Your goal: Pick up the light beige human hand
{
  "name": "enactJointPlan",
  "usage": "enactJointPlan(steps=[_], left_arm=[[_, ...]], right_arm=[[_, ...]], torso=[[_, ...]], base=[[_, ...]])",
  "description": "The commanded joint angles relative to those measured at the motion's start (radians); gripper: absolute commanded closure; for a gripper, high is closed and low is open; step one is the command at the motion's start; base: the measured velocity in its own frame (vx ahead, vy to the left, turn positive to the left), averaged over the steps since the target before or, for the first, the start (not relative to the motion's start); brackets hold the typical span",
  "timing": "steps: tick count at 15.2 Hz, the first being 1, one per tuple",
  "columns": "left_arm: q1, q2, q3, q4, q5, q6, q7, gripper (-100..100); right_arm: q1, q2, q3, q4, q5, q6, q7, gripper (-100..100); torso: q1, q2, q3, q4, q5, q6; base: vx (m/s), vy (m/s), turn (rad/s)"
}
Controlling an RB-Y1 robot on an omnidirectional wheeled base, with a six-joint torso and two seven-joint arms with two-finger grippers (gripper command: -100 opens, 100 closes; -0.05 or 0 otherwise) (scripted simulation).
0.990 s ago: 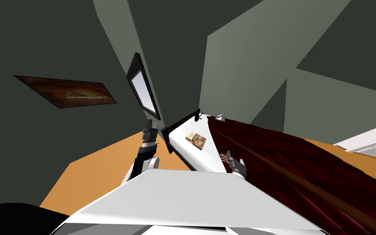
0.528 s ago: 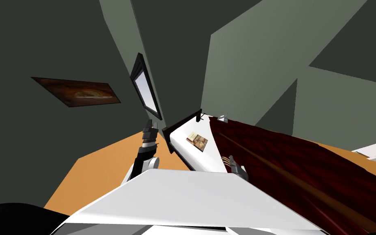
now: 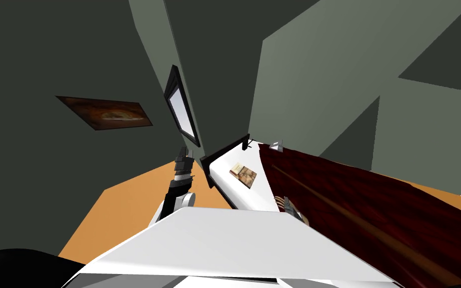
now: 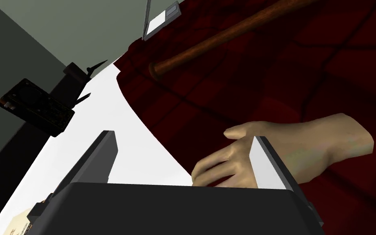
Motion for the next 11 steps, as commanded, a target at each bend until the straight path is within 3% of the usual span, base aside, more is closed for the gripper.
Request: enactJointPlan(steps=[1, 3, 11], left_arm=[[0.0, 0.0, 0.0, 0.0, 0.0, 0.0, 0.0, 0], [0.0, 0.0, 0.0, 0.0, 0.0, 0.0, 0.0, 0], [0.0, 0.0, 0.0, 0.0, 0.0, 0.0, 0.0, 0]], right_arm=[[0.002, 0.01, 0.003, 0.036, -0.03, -0.007, -0.05, -100], [0.002, 0.01, 0.003, 0.036, -0.03, -0.007, -0.072, -100], [0.011, 0.055, 0.005, 0.122, -0.118, -0.016, -0.236, -100]], torso=[[0.0, 0.0, 0.0, 0.0, 0.0, 0.0], [0.0, 0.0, 0.0, 0.0, 0.0, 0.0], [0.0, 0.0, 0.0, 0.0, 0.0, 0.0]], base=[[0.033, -0.006, 0.076], [0.032, -0.009, 0.055], [0.038, -0.014, 0.069]])
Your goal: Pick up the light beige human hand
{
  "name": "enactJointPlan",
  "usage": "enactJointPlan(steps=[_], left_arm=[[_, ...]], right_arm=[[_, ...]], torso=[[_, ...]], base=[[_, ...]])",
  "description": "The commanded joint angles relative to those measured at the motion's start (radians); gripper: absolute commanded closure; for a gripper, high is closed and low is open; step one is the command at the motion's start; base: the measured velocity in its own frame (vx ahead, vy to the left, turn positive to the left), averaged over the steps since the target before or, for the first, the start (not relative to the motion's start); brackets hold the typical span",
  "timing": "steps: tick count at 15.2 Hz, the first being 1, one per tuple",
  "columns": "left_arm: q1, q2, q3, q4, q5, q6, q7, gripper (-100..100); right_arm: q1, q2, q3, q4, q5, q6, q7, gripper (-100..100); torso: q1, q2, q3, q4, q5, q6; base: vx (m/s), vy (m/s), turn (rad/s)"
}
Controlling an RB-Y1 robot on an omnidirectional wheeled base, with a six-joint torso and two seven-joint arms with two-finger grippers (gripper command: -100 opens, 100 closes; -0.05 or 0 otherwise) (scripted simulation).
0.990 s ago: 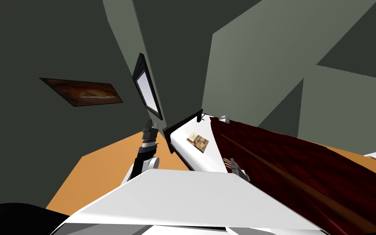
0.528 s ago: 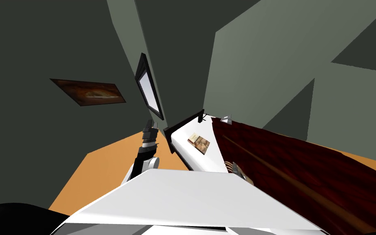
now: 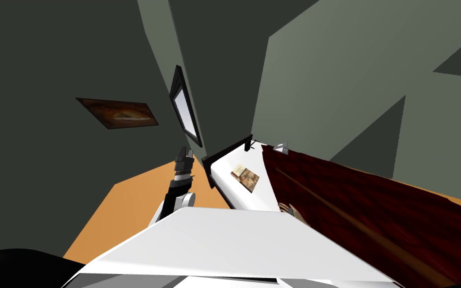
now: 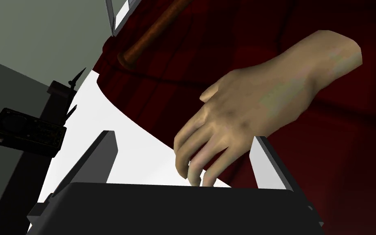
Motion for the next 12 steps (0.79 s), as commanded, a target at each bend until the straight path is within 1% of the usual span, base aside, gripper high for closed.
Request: enactJointPlan(steps=[1, 3, 4, 7, 8, 9, 10, 11, 12], left_arm=[[0.0, 0.0, 0.0, 0.0, 0.0, 0.0, 0.0, 0], [0.0, 0.0, 0.0, 0.0, 0.0, 0.0, 0.0, 0], [0.0, 0.0, 0.0, 0.0, 0.0, 0.0, 0.0, 0], [0.0, 0.0, 0.0, 0.0, 0.0, 0.0, 0.0, 0], [0.0, 0.0, 0.0, 0.0, 0.0, 0.0, 0.0, 0], [0.0, 0.0, 0.0, 0.0, 0.0, 0.0, 0.0, 0], [0.0, 0.0, 0.0, 0.0, 0.0, 0.0, 0.0, 0], [0.0, 0.0, 0.0, 0.0, 0.0, 0.0, 0.0, 0], [0.0, 0.0, 0.0, 0.0, 0.0, 0.0, 0.0, 0]], right_arm=[[0.006, 0.01, 0.0, 0.008, -0.017, 0.001, -0.033, -100], [0.008, 0.036, 0.0, 0.037, -0.047, -0.003, -0.088, -100], [0.008, 0.036, 0.0, 0.037, -0.047, -0.003, -0.091, -100], [0.007, 0.076, 0.0, 0.06, -0.073, -0.005, -0.139, -100], [0.011, 0.063, 0.001, 0.048, -0.064, -0.005, -0.119, -100], [-0.019, 0.072, -0.001, 0.082, -0.059, -0.014, -0.131, -100], [-0.027, 0.073, -0.001, 0.09, -0.057, -0.017, -0.133, -100], [-0.016, 0.071, -0.001, 0.077, -0.061, -0.011, -0.129, -100], [-0.019, 0.071, -0.001, 0.08, -0.061, -0.012, -0.129, 100]], torso=[[0.0, 0.0, 0.0, 0.0, 0.0, 0.0], [0.0, 0.0, 0.0, 0.0, 0.0, 0.0], [0.0, -0.001, 0.0, 0.0, 0.0, 0.0], [-0.001, -0.001, -0.001, 0.0, 0.0, 0.0], [-0.001, -0.001, -0.001, 0.0, 0.0, 0.0], [-0.001, 0.0, 0.0, 0.0, 0.0, 0.0], [-0.002, 0.0, 0.0, 0.0, 0.0, 0.0], [-0.004, 0.0, 0.0, 0.0, -0.001, 0.0], [-0.004, 0.001, 0.0, 0.0, -0.001, 0.0]], base=[[0.042, -0.014, 0.069], [0.047, -0.017, 0.071], [0.054, -0.021, 0.08], [0.055, -0.034, 0.069], [0.033, -0.024, 0.023], [0.02, -0.051, -0.009], [0.026, -0.09, -0.006], [0.018, -0.059, 0.009], [0.007, -0.021, 0.006]])
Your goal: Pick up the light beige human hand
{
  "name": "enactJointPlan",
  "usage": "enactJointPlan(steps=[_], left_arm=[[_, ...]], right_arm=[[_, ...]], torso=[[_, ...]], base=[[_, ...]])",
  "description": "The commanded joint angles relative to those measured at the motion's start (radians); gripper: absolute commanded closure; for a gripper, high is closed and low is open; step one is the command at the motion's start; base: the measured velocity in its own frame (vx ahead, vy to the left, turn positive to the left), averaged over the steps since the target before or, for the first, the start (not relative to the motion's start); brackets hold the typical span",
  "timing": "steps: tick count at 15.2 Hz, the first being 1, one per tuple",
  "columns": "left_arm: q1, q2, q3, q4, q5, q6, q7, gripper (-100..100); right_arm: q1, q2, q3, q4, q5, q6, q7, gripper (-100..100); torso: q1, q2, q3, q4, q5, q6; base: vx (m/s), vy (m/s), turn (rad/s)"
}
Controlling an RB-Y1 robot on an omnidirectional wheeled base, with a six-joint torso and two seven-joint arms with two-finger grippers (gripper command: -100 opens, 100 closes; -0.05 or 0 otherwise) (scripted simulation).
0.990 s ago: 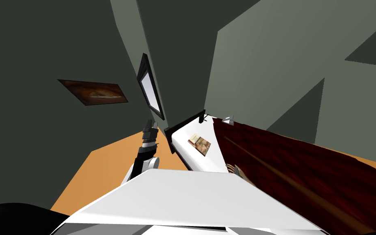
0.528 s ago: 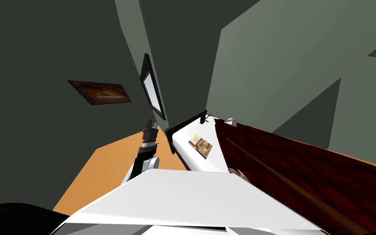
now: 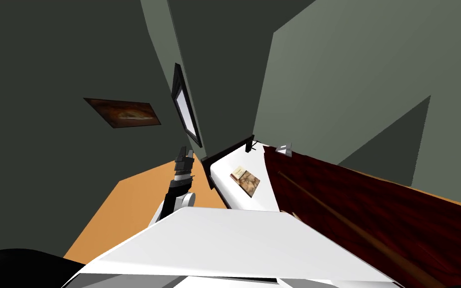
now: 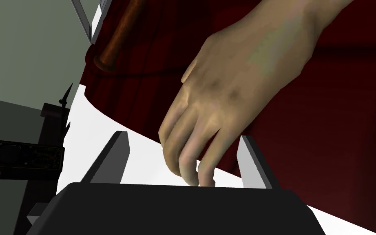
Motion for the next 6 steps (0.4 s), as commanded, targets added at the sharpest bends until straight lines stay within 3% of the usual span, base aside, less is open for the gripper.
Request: enactJointPlan(steps=[1, 4, 5, 6], left_arm=[[0.0, 0.0, 0.0, 0.0, 0.0, 0.0, 0.0, 0], [0.0, 0.0, 0.0, 0.0, 0.0, 0.0, 0.0, 0], [0.0, 0.0, 0.0, 0.0, 0.0, 0.0, 0.0, 0], [0.0, 0.0, 0.0, 0.0, 0.0, 0.0, 0.0, 0]], right_arm=[[0.0, 0.0, 0.0, 0.0, 0.0, 0.0, 0.0, 100], [-0.001, 0.001, 0.0, -0.001, -0.001, 0.0, -0.002, 100], [0.029, -0.005, 0.003, -0.029, -0.005, 0.007, 0.005, 100], [0.009, -0.002, 0.001, -0.01, -0.002, 0.002, -0.001, 100]], torso=[[0.0, 0.0, 0.0, 0.0, 0.0, 0.0], [0.003, 0.0, 0.0, -0.001, 0.001, 0.0], [0.003, 0.0, 0.0, -0.001, 0.001, 0.0], [0.006, 0.001, 0.0, -0.001, 0.002, 0.0]], base=[[-0.001, -0.007, -0.013], [0.001, -0.002, 0.001], [-0.003, 0.042, 0.013], [-0.004, 0.039, -0.006]])
